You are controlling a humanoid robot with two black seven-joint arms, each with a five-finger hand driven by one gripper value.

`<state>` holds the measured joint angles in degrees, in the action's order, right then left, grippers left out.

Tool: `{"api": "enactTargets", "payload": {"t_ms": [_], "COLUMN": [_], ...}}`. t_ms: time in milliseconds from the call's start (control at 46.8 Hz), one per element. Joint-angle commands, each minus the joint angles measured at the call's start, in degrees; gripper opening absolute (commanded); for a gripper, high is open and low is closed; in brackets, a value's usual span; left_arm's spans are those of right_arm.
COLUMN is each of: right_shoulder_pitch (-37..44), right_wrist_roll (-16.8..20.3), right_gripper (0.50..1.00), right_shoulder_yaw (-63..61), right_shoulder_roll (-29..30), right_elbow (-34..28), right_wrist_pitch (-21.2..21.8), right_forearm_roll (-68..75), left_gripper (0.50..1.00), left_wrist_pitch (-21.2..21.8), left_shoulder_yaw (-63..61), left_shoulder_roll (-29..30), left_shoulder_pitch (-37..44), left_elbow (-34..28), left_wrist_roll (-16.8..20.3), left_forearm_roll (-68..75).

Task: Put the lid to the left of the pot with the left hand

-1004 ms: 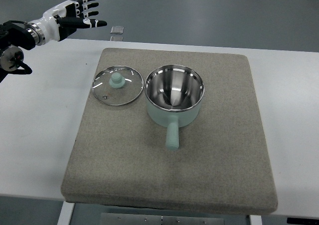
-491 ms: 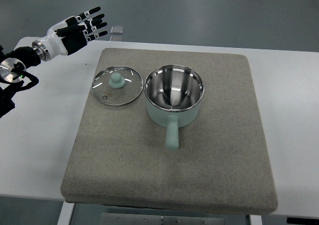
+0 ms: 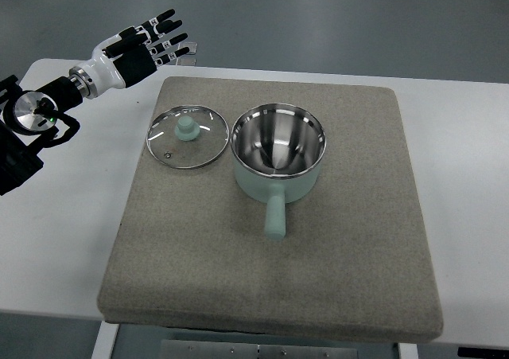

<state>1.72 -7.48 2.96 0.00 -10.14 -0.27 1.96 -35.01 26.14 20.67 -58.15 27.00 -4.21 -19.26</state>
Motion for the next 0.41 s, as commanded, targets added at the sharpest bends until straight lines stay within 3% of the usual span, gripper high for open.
{"api": "enactTargets", "payload": {"t_ms": [0, 384], "right_shoulder_pitch": [0.04, -0.31], "right_wrist_roll": [-0.08, 0.80], "right_gripper": [0.924, 0.924], "right_shoulder_yaw": [-0.06, 0.12], "right_shoulder_roll": [0.00, 0.00], "right_elbow": [-0.06, -0.06], "right_wrist_pitch": [0.01, 0.01], "right_forearm_roll": [-0.02, -0.20], "left_gripper": [0.996, 0.996], "left_wrist_pitch": [0.01, 0.01], "left_shoulder_yaw": [-0.03, -0.21], "left_shoulder_roll": [0.24, 0.25], "left_shoulder_pitch": [-0.03, 0.23], "left_elbow": [-0.02, -0.19], "left_wrist_roll": [0.00, 0.08], "left_forearm_roll": [0.10, 0.89]}}
